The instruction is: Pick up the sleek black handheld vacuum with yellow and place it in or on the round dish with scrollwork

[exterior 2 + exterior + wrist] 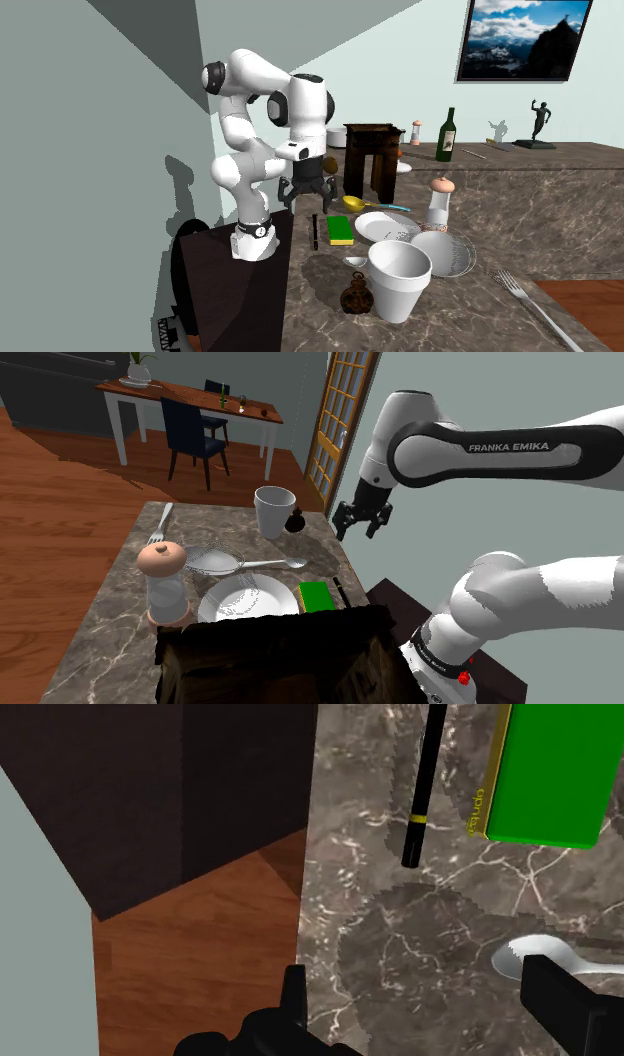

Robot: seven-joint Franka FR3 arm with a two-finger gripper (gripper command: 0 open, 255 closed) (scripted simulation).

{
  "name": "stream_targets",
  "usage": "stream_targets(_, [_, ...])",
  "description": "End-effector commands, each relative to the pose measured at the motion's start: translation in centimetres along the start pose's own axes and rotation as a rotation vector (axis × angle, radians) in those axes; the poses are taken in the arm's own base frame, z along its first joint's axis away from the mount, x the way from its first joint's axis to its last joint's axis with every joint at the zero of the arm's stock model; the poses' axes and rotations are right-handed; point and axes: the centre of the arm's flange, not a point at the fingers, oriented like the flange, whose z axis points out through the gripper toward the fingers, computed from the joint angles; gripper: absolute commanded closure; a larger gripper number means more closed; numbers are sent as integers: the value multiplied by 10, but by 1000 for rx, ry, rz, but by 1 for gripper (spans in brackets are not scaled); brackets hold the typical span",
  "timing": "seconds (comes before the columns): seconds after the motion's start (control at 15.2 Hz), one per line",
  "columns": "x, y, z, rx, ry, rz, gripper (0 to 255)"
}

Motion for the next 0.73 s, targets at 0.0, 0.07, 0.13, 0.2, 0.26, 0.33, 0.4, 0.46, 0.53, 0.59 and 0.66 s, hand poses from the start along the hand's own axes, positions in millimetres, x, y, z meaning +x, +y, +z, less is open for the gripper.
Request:
stream_targets(0.0, [-6, -8, 23, -5, -20, 47, 0])
stream_targets(0.07, [-10, -13, 35, -8, -30, 69, 0])
stream_targets(0.13, [-13, -18, 46, -11, -41, 90, 0])
stream_targets(0.2, [-16, -24, 58, -14, -51, 112, 0])
stream_targets(0.26, [-19, -29, 69, -16, -61, 133, 0])
stream_targets(0.33, [-22, -33, 78, -19, -70, 151, 0])
stream_targets(0.4, [-22, -33, 84, -19, -70, 151, 0])
stream_targets(0.46, [-23, -33, 89, -19, -70, 151, 0])
stream_targets(0.53, [-23, -33, 94, -19, -70, 151, 0])
stream_targets(0.59, [-24, -33, 99, -19, -70, 151, 0])
stream_targets(0.66, [-24, -33, 105, -19, -70, 151, 0])
